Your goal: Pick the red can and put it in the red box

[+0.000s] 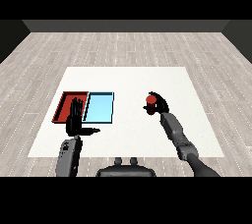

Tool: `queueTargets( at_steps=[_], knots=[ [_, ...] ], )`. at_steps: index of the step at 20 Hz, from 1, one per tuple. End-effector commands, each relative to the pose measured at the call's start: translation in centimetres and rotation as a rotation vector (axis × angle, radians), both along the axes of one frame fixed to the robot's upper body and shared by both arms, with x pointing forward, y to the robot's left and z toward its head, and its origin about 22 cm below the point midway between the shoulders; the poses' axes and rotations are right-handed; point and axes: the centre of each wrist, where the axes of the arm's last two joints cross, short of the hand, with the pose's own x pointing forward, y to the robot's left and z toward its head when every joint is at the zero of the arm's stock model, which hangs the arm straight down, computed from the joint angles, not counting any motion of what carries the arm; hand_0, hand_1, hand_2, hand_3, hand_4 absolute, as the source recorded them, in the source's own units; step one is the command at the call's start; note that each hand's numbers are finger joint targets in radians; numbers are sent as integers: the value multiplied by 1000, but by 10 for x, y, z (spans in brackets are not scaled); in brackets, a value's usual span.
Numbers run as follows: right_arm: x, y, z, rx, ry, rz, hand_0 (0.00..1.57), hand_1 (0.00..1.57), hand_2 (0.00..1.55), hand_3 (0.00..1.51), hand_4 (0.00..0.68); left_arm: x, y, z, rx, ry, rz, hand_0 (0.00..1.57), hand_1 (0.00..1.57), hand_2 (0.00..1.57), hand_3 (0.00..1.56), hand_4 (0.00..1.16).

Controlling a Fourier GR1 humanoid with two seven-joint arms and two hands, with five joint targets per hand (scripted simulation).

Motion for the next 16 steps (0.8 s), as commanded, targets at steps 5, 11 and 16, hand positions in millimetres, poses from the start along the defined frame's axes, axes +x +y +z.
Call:
queueTargets(
  at_steps=[5, 11, 16],
  knots=[
    [-15, 13, -21, -147, 35, -38, 1538, 1538, 1472, 1420, 575, 1, 2, 7, -12, 0, -4, 0, 0, 0, 0, 0],
    [0, 10, -3, -181, 43, -32, 1528, 1528, 1469, 1416, 548, 3, 13, 12, 9, 8, 8, 0, 0, 0, 0, 0],
    [5, 9, 3, -196, 34, -29, 1548, 1548, 1475, 1411, 558, 2, -8, 16, 1, 5, 24, 0, 0, 0, 0, 0]
  ],
)
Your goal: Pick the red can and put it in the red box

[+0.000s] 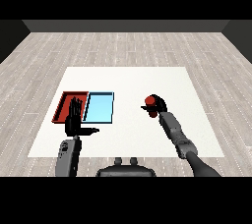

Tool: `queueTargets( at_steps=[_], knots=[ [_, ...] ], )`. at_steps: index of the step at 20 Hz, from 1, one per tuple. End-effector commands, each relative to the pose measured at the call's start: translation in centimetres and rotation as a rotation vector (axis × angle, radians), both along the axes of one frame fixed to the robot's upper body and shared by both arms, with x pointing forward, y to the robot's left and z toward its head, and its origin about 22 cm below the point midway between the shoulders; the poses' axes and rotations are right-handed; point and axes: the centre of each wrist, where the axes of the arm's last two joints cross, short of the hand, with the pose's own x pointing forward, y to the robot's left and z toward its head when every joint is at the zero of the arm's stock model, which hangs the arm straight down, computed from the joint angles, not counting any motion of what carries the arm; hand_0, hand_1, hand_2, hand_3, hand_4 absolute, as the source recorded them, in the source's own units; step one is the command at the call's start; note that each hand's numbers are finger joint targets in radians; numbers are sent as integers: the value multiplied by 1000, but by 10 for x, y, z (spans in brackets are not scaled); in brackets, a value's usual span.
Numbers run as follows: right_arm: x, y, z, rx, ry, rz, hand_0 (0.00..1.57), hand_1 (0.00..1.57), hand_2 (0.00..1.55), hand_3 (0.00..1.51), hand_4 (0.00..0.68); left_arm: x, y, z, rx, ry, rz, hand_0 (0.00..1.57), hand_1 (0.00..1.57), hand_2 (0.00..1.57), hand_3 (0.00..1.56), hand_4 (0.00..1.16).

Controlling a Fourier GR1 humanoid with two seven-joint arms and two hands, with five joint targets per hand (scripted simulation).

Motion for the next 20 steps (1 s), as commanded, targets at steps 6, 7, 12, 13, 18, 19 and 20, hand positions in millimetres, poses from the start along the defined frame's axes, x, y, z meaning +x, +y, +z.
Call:
queueTargets(
  at_steps=[6, 7, 12, 13, 18, 19, 20],
  knots=[
    [13, 0, 27, -15, -121, -7, 1539, 1539, 1469, 1388, 581, -13, 6, -2, -5, 2, -28, 0, 0, 0, 0, 0],
    [20, 13, 33, 22, -137, -29, 1544, 1544, 1468, 1381, 586, 0, 14, 17, -2, -11, -19, 0, 0, 0, 0, 0],
    [18, -18, 50, 31, -221, -32, 1543, 1543, 1459, 1381, 582, -18, 1, 3, 15, 0, -23, 0, 0, 0, 0, 0],
    [13, -18, 51, 24, -220, -20, 1539, 1539, 1458, 1380, 583, 23, 6, -5, 11, 1, -13, 0, 0, 0, 0, 0],
    [0, -24, 87, 59, -345, -1, 1538, 1538, 1469, 1398, 623, -3, -10, 17, 40, -3, -82, 0, 0, 0, 0, 0],
    [6, -39, 100, 71, -342, -25, 1538, 1538, 1469, 1398, 623, 10, -16, 11, 40, 1, -87, 0, 0, 0, 0, 0],
    [3, -42, 106, 94, -399, -26, 1514, 1514, 1469, 1408, 641, 3, -18, 18, 31, -9, -128, 0, 0, 0, 0, 0]
  ],
)
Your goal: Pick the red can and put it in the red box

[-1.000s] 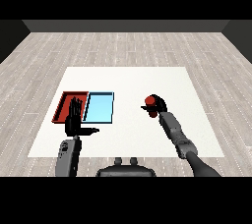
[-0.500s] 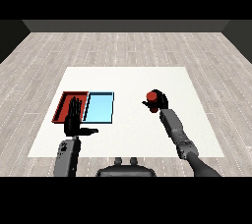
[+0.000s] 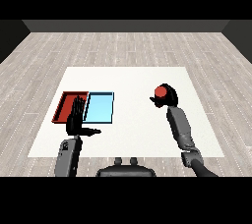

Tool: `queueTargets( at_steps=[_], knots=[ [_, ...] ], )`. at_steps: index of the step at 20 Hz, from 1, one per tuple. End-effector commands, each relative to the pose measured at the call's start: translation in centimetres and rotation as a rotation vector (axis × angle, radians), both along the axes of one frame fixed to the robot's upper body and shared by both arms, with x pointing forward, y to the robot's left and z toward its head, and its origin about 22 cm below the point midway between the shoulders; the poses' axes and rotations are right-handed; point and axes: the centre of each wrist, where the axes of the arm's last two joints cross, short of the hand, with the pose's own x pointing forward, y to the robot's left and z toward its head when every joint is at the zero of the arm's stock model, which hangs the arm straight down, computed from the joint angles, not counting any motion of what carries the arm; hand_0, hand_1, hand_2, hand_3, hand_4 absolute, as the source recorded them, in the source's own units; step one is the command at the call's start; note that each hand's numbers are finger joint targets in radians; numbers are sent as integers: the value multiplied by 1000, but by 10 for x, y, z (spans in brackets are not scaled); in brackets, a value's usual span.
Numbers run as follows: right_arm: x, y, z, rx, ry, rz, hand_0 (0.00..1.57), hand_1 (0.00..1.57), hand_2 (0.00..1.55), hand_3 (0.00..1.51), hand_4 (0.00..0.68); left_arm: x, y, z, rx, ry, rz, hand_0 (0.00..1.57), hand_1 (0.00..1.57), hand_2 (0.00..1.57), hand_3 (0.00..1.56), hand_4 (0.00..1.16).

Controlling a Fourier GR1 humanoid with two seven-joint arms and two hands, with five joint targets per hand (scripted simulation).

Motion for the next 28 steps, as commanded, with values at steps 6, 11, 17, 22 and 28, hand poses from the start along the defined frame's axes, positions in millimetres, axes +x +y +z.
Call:
queueTargets(
  at_steps=[6, 11, 17, 22, 28],
  knots=[
    [-33, 108, 33, 68, -124, 30, 1485, 1485, 1441, 1398, 631, 1, -42, 21, 19, 46, -88, 0, 0, 0, 0, 0],
    [-55, 144, 55, 30, -175, 26, 1465, 1465, 1420, 1391, 633, 4, -60, 35, 61, 78, -101, 0, 0, 0, 0, 0],
    [-94, 158, 50, 52, -199, 37, 1421, 1421, 1410, 1395, 627, 11, -96, 21, 93, 126, -132, 0, 0, 0, 0, 0],
    [-80, 132, 72, 51, -239, 60, 1446, 1446, 1427, 1395, 611, 28, -112, 14, 115, 161, -142, 0, 0, 0, 0, 0],
    [-92, 147, 56, 61, -240, 65, 1445, 1445, 1439, 1395, 634, 23, -139, -22, 122, 213, -165, 0, 0, 0, 0, 0]
  ],
)
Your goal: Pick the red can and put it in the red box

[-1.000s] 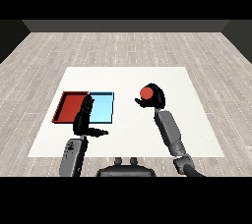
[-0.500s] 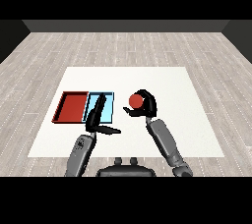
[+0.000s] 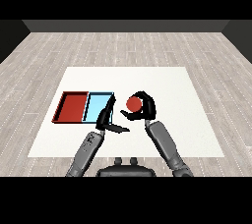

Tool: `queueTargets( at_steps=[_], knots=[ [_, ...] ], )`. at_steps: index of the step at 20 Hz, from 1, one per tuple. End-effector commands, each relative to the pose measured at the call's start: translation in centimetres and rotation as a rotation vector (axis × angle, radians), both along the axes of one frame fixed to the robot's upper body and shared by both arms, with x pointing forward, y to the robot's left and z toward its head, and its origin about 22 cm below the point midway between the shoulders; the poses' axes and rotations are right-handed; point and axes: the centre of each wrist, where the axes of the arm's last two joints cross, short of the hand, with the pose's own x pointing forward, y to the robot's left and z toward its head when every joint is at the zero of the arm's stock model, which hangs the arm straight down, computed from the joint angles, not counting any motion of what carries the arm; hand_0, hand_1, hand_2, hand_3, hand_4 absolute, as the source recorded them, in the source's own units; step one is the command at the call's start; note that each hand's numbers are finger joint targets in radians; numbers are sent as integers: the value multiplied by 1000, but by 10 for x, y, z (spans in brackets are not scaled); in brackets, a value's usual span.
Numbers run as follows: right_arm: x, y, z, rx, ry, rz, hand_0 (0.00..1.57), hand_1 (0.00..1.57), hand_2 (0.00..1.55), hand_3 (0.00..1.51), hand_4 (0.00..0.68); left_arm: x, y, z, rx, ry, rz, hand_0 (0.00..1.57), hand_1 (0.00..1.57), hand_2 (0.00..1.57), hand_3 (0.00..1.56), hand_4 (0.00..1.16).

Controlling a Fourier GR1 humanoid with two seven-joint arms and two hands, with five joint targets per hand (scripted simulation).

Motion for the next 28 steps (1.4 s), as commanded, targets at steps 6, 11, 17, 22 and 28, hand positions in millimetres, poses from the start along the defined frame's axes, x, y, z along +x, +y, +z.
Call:
queueTargets(
  at_steps=[6, 11, 17, 22, 28],
  knots=[
    [-11, 4, -3, 6, -41, 36, 1472, 1472, 1445, 1393, 652, 7, -6, -31, -7, 56, -10, 0, 0, 0, 0, 0],
    [-18, 0, 2, 6, -55, 32, 1464, 1464, 1431, 1384, 660, 13, -14, -29, -4, 72, -16, 0, 0, 0, 0, 0],
    [-20, 31, 14, 26, -50, 50, 1458, 1458, 1441, 1390, 671, 11, -43, -21, -35, 80, -40, 0, 0, 0, 0, 0],
    [-27, 48, 2, 61, -18, 115, 1469, 1469, 1432, 1399, 644, 13, -29, -21, -55, 82, -72, 0, 0, 0, 0, 0],
    [-26, 39, 2, 103, -31, 114, 1515, 1515, 1451, 1419, 652, 4, -29, -31, -69, 107, -79, 0, 0, 0, 0, 0]
  ],
)
